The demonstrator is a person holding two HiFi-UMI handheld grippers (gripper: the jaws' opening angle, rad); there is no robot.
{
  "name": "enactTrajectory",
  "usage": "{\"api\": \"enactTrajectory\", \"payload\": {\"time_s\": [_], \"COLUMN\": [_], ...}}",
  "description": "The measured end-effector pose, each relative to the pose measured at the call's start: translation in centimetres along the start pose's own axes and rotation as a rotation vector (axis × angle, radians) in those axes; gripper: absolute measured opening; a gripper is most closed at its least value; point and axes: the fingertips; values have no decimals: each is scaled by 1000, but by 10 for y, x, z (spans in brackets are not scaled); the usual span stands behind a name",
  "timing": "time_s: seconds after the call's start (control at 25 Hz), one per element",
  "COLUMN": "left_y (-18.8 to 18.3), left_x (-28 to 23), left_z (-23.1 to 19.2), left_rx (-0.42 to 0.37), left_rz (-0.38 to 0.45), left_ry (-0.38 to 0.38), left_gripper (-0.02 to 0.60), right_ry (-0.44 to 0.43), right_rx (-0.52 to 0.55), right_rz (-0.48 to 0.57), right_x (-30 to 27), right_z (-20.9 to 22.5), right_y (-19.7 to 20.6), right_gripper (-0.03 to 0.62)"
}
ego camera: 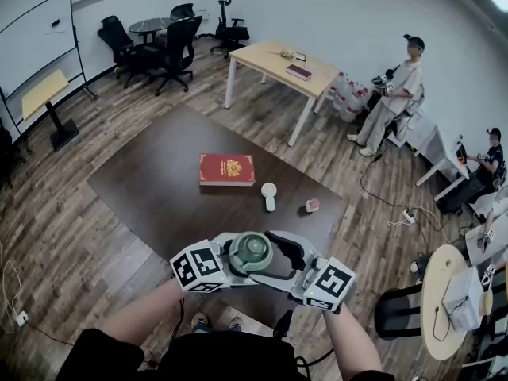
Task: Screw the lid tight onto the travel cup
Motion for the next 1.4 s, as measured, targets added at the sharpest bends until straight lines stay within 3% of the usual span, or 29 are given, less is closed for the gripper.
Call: {"api": "enactTrajectory", "payload": {"time_s": [0.12,0.32,0.4,0.48,0.6,0.76,0.96,1.08,1.16,1.24,1.4], "left_y": [3,4,4,4,5,3,6,8,6,4,4], "left_x": [1,-5,-6,-4,-1,5,3,-1,0,1,3], "left_z": [-5,-8,-7,-9,-12,-12,0,6,4,-2,-13], "left_rx": [11,-3,5,15,22,40,4,-9,-6,-2,9], "left_rz": [-1,-20,-15,-9,-6,16,-15,-26,-17,-9,-12], "left_ry": [-30,-51,-50,-55,-56,-42,10,31,24,2,-55], "left_gripper": [414,414,414,414,414,414,414,414,414,414,414], "right_ry": [235,748,842,827,710,478,112,-25,-44,10,334], "right_rx": [-39,-128,-138,-146,-134,-145,-41,7,-1,-12,-77], "right_rz": [71,123,135,136,143,161,50,-26,-28,10,59], "right_x": [-3,1,1,-2,-6,3,5,-1,-4,-5,-11], "right_z": [1,3,3,4,4,3,2,-3,-3,0,8], "right_y": [1,5,4,4,2,-3,6,13,11,6,4], "right_gripper": [388,387,388,391,391,392,394,393,391,388,383]}}
Point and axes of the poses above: the fingertips, and each gripper's own axes: x backward along the fingers, z to its right, y out of its underside, and after that the axes turned 9 degrees about -x, right-handed
